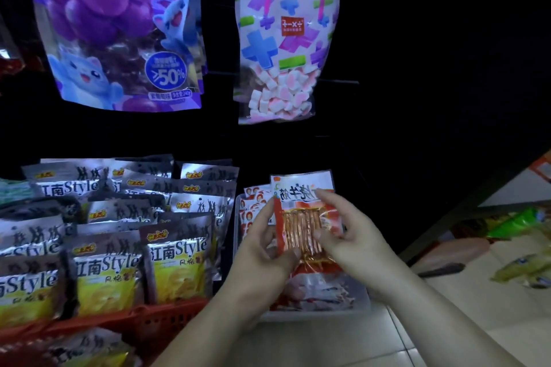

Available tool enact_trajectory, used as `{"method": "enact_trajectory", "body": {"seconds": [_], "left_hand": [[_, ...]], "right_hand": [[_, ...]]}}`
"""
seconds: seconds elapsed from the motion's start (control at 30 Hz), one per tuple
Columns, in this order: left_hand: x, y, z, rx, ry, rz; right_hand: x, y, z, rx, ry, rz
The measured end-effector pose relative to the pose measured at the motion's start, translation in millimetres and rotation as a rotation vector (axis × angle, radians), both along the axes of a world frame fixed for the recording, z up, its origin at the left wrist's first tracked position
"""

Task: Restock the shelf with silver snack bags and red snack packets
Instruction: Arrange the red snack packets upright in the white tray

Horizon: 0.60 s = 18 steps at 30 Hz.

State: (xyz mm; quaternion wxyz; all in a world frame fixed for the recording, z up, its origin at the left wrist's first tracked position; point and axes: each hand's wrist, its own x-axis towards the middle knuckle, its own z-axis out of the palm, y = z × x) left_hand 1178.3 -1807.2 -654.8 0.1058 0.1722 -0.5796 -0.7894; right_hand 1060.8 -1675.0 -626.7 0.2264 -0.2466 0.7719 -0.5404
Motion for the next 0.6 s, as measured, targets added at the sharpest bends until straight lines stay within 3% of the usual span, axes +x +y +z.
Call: {"method": "enact_trajectory", "body": {"seconds": [0.1, 0.27, 0.37, 0.43, 0.5, 0.6], "left_hand": [[-0.6, -3.1, -7.6, -0.073, 0.002, 0.076], [-0.1, -0.4, -15.7, -0.24, 0.043, 0.112], [0.4, -3.7, -23.8, -0.851, 0.116, 0.143], [-0.6, -0.6, -27.8, -1.195, 0.131, 0.109], [-1.6, 10.3, -30.8, -1.386, 0.12, 0.059], [-3.1, 19.6, -45.2, -1.363, 0.142, -0.077]], "right_hand": [[1.9, 2.9, -1.5, 0.096, -0.031, 0.105], [3.4, 3.2, -3.6, 0.107, 0.061, -0.057], [0.5, 1.0, 3.7, 0.039, 0.158, -0.196], [-0.6, -5.2, 11.3, -0.155, -0.123, -0.259], [0.3, -13.3, 18.2, -0.234, -0.296, -0.257], [-11.9, -18.2, 7.1, -0.095, -0.183, -0.322]]}}
